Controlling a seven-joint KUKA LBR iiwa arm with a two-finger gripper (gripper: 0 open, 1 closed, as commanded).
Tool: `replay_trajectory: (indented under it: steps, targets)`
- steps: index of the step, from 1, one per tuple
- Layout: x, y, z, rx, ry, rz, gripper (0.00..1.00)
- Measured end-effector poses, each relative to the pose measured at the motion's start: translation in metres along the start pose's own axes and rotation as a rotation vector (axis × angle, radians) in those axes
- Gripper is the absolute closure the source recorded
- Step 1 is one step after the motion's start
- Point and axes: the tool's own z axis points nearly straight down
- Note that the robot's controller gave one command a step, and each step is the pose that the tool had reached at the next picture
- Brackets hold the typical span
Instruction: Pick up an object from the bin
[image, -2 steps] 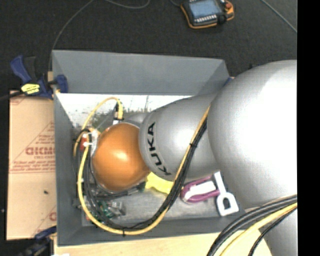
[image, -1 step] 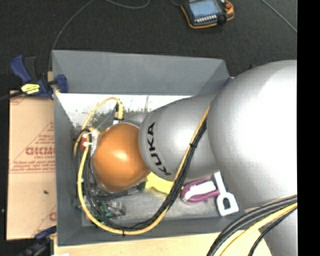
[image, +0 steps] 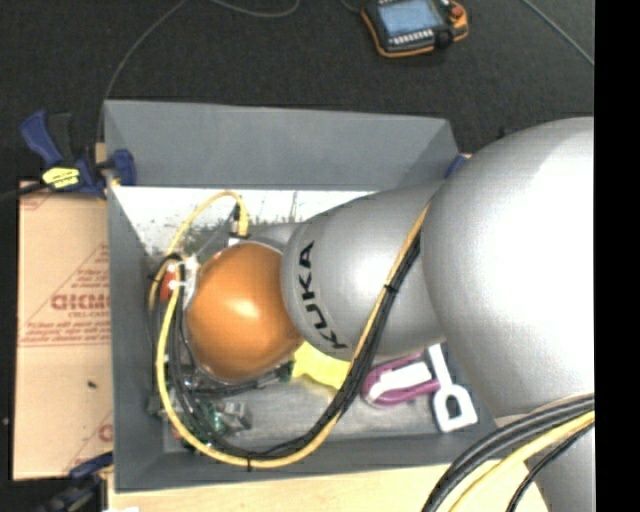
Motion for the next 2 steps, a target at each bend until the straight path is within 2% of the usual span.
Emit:
replay_trajectory:
  steps: [2]
  targets:
    - [-0.001,0.001,-0.071,-0.004,0.001,-0.001,1.00]
